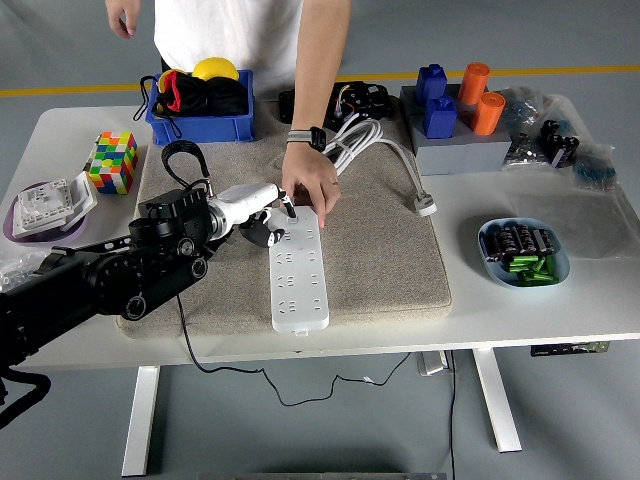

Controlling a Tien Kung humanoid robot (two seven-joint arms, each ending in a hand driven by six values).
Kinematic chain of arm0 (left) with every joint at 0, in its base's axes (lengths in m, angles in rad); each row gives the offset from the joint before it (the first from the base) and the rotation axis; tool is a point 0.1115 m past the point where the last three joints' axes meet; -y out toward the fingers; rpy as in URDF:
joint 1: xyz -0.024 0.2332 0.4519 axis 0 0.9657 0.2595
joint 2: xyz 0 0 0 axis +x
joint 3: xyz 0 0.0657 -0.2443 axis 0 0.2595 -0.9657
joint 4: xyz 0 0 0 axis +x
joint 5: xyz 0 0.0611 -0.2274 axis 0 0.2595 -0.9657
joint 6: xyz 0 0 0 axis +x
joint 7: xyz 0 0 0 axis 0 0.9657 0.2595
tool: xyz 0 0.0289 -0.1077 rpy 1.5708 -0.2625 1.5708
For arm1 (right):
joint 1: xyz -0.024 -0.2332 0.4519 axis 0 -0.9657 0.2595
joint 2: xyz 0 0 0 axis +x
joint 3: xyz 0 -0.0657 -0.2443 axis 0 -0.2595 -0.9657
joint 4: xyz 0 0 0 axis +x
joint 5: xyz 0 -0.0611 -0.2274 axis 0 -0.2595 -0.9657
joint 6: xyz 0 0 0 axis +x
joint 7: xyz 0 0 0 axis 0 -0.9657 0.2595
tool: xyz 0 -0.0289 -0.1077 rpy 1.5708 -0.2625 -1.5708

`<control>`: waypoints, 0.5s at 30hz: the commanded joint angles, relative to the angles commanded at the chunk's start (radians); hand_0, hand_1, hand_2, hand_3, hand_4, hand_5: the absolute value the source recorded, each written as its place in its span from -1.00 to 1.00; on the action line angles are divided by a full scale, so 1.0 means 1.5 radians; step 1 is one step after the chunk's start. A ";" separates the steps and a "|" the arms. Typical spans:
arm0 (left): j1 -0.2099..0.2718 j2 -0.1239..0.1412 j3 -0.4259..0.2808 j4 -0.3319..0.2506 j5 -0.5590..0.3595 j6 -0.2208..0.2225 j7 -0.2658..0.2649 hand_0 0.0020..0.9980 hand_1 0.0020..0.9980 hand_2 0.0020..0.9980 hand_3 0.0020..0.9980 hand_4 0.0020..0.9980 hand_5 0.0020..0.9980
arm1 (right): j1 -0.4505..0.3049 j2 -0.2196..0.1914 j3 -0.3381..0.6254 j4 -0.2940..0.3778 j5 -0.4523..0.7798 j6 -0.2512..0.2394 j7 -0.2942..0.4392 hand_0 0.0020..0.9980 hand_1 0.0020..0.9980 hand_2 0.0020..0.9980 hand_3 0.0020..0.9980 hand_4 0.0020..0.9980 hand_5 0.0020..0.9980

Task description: Pull the plug out,throw it away,press the button

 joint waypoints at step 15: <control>-0.011 -0.003 0.019 0.007 -0.020 -0.011 0.007 -0.81 -1.00 -0.96 0.34 0.13 -0.92 | 0.000 -0.001 0.000 0.000 0.001 -0.001 0.000 0.50 0.33 0.31 0.24 0.34 0.02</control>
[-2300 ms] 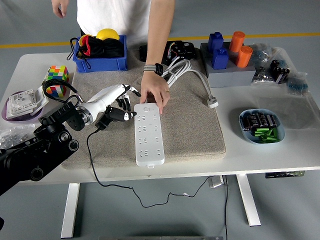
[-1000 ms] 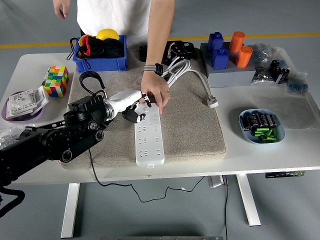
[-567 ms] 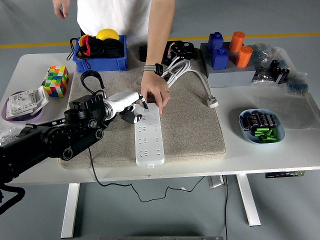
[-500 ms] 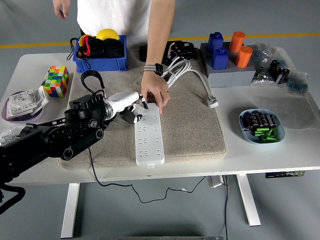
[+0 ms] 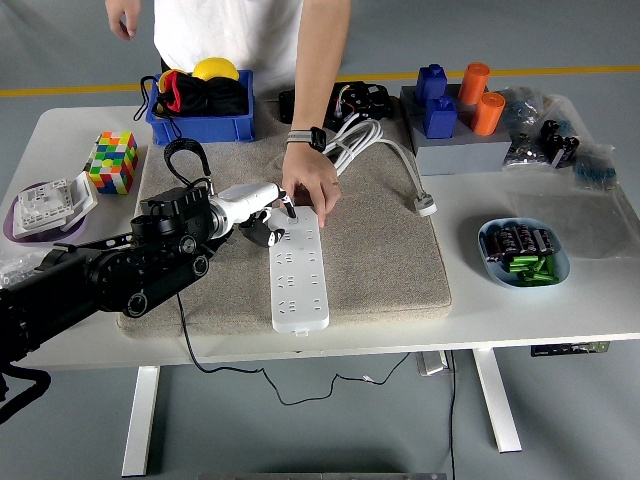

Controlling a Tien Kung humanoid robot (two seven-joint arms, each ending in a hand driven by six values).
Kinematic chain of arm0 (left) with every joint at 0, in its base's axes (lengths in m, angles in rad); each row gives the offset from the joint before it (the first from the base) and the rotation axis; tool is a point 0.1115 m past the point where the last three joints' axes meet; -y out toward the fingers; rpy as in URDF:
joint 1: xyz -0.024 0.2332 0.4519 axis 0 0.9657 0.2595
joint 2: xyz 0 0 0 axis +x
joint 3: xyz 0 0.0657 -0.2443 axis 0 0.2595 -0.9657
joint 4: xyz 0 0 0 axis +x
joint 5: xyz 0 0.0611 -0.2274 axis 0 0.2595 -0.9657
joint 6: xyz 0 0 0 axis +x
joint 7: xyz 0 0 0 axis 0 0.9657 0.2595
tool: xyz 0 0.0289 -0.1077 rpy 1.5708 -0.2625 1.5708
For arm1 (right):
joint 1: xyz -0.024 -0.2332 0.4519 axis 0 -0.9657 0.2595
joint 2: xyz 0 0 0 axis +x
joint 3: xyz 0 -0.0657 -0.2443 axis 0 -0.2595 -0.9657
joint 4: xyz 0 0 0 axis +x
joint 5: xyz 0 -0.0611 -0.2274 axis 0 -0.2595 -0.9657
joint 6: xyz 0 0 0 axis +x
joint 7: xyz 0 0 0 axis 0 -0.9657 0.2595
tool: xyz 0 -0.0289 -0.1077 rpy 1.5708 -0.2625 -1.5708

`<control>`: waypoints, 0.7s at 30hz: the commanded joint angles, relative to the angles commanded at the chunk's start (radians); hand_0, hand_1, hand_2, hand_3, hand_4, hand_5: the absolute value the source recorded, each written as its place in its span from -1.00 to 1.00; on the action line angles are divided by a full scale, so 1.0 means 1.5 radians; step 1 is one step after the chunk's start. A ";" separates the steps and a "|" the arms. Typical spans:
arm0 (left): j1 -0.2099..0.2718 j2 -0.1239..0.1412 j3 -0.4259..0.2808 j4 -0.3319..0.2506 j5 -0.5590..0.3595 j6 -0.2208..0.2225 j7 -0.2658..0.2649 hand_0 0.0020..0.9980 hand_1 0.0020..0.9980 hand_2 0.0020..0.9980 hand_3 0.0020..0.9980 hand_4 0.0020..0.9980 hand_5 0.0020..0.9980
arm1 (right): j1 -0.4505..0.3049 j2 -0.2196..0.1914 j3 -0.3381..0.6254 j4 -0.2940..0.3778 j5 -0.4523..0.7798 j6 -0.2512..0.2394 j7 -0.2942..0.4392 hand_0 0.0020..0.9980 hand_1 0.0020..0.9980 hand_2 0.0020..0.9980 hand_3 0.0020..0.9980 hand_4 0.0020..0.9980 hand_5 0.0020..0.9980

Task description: Pull the plug out,throw it away,press the button

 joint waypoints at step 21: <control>0.005 0.009 -0.051 -0.030 0.017 -0.002 0.002 -0.83 -1.00 -0.96 0.32 0.09 -0.95 | -0.001 0.001 0.003 -0.001 -0.001 0.000 0.000 0.50 0.33 0.31 0.24 0.34 0.02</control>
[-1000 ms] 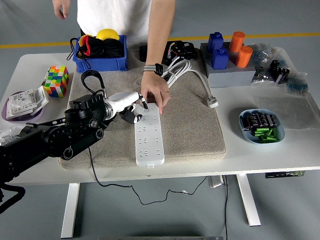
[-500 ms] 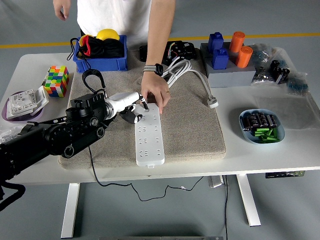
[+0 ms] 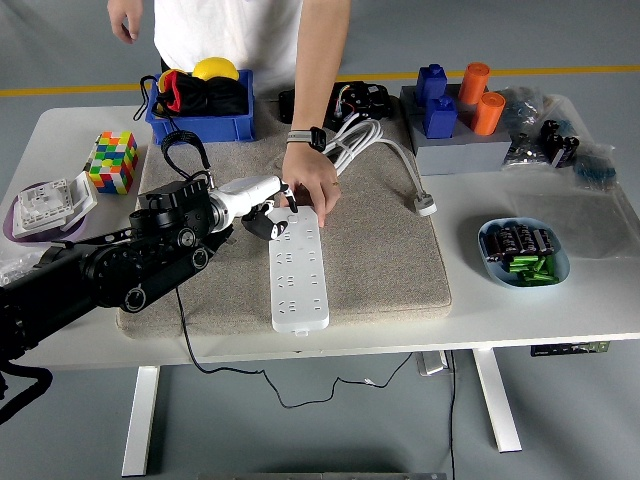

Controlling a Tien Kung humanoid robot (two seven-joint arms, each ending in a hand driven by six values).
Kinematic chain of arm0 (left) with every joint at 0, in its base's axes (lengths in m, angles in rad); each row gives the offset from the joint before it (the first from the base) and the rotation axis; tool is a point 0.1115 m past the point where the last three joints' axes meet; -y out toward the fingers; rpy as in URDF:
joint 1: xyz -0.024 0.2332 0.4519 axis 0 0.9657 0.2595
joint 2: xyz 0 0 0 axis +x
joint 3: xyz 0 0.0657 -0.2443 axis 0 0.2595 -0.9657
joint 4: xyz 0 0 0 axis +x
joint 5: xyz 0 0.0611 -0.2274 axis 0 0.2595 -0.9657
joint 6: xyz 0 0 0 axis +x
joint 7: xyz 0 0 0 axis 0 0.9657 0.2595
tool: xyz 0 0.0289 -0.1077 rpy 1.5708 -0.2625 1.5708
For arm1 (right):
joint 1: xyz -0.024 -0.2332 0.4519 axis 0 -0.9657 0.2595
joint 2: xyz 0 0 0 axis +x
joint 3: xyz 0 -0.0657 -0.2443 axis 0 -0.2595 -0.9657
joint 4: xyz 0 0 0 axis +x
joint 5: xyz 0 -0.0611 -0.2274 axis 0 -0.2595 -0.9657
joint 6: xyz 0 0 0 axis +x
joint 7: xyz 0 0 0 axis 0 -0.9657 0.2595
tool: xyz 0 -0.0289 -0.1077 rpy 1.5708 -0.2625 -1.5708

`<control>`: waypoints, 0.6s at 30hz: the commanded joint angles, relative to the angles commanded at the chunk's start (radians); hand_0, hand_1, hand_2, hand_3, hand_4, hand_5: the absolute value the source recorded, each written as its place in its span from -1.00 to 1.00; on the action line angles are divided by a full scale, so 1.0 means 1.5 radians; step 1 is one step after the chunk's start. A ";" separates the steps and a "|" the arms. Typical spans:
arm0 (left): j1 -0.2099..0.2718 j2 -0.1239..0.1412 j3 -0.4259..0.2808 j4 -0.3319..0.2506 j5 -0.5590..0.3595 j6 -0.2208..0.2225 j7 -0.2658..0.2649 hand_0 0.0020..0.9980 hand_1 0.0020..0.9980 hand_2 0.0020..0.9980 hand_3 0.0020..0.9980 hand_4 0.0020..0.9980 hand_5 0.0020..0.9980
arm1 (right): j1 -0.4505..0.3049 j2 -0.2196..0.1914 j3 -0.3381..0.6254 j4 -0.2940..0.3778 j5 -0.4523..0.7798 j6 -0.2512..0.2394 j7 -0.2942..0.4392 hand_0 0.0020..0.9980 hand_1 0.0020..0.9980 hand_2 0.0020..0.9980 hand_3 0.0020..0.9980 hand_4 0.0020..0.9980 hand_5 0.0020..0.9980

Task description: Pull the plug out,throw it away,press the button

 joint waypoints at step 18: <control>0.124 0.070 -0.286 -0.118 0.105 0.010 -0.012 -0.13 -0.07 -0.12 0.32 0.13 -0.95 | -0.003 0.001 0.014 0.001 -0.010 0.001 0.000 0.50 0.33 0.31 0.24 0.34 0.02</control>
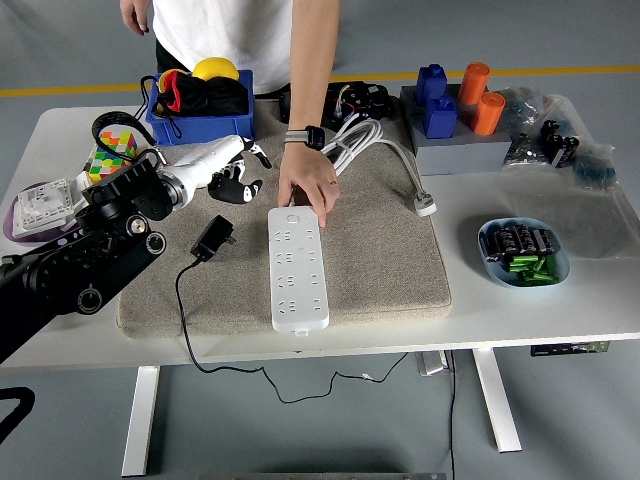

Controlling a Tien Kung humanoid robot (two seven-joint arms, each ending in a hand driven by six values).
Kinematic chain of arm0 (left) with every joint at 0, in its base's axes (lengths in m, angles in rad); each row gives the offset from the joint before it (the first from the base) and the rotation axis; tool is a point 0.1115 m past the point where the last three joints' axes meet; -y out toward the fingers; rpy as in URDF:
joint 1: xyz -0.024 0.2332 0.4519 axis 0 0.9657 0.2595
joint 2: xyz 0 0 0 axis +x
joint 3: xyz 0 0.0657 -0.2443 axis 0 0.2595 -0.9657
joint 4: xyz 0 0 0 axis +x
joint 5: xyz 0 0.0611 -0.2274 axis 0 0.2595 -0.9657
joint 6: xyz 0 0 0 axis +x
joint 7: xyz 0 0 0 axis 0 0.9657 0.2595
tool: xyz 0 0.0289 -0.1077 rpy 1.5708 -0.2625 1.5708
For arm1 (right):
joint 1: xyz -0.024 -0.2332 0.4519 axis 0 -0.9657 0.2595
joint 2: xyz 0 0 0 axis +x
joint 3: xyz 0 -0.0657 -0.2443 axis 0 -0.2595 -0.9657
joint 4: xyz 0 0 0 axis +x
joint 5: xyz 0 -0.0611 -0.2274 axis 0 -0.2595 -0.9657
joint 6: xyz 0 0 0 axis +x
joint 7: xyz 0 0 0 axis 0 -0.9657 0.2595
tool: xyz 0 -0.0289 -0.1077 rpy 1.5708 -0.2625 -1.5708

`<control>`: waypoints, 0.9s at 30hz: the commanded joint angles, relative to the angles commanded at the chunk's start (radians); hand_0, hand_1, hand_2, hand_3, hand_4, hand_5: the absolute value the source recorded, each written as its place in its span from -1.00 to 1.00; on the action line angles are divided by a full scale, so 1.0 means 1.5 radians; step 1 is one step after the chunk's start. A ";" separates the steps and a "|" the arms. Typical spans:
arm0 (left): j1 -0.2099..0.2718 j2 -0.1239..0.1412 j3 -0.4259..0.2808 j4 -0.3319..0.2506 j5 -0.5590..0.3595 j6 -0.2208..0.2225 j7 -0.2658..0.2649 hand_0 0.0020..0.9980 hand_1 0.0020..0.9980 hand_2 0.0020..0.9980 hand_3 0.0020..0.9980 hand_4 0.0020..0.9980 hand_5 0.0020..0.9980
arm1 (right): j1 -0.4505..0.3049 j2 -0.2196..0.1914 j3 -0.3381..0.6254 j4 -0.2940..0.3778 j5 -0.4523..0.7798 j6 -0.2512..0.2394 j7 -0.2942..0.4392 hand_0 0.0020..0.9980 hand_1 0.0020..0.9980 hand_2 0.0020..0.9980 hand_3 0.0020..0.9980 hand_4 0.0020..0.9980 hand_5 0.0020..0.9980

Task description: Pull the plug out,throw it away,press the button

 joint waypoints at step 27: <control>0.163 0.045 -0.305 0.011 0.038 0.032 -0.051 0.71 0.74 0.66 0.64 0.32 -0.35 | 0.002 0.001 0.009 0.000 -0.009 0.004 -0.002 0.50 0.33 0.31 0.24 0.34 0.02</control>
